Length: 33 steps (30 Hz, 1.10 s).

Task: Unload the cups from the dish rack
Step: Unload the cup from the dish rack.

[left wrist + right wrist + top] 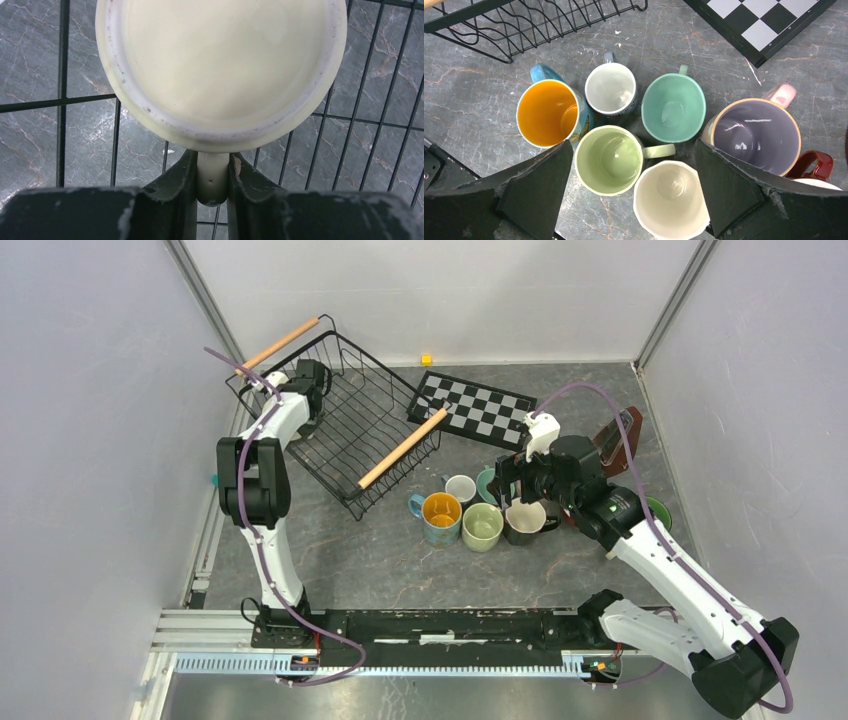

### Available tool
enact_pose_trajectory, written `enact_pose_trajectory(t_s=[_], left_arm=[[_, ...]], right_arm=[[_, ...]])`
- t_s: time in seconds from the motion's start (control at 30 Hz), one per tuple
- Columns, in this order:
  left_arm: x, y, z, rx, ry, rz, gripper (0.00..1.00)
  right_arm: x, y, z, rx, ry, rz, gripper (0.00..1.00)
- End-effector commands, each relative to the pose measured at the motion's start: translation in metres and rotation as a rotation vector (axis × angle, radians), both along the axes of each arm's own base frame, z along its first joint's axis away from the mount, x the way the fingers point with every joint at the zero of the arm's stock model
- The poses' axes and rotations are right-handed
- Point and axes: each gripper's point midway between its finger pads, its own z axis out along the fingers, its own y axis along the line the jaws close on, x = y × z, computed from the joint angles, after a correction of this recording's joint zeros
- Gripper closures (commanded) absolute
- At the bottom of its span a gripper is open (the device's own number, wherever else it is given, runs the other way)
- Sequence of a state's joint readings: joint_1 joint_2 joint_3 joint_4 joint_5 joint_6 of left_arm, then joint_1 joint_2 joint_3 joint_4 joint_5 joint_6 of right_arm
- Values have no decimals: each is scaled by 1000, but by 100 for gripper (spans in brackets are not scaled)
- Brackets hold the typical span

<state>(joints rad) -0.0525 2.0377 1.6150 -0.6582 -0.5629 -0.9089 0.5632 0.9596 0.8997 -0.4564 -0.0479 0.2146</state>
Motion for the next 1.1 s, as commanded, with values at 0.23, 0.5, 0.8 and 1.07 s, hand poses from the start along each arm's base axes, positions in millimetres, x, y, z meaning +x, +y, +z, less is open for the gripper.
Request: enact_pose_trajectory(t_s=[0.23,0.5,0.8,1.07], left_arm=[[28,-11,89,53,-175,-119,98],[25,-21,128,68,-243,-171,98],[19,-30,152,65,-277,-223,98],[14,-51,181,51,-333,-293,98]], right_arm=[[6,6,18,43,-44,-5,2],[7,11,27,71,-46,-1,2],[8,13,38,97,-55,-4,2],[9,17,51,146,-69,-4,2]])
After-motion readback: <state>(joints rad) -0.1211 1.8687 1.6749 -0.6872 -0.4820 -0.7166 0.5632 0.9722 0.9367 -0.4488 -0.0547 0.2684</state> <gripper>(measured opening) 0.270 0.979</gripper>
